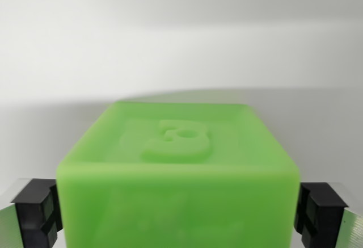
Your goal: Stack cube
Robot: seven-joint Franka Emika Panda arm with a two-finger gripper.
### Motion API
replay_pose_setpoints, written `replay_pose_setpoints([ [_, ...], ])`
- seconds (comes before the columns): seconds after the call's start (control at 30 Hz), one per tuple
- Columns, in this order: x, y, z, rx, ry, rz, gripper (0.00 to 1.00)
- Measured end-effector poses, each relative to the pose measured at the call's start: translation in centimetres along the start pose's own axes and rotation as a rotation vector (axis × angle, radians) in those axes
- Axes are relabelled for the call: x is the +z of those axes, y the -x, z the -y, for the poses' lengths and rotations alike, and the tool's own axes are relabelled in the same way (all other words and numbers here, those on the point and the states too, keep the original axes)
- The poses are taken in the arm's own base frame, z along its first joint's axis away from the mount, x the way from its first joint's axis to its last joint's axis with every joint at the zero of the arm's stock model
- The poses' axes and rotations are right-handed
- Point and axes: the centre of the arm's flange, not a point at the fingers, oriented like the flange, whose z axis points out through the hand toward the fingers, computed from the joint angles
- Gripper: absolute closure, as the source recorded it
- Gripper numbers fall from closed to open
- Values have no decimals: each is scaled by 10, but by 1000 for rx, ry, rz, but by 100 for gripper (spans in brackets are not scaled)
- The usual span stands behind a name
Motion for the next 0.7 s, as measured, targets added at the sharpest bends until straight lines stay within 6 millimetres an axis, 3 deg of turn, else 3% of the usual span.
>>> replay_pose_setpoints([
  [0.03, 0, 0, 0, 0, 0, 0, 100],
  [0.7, 0, 0, 0, 0, -1, -1, 100],
])
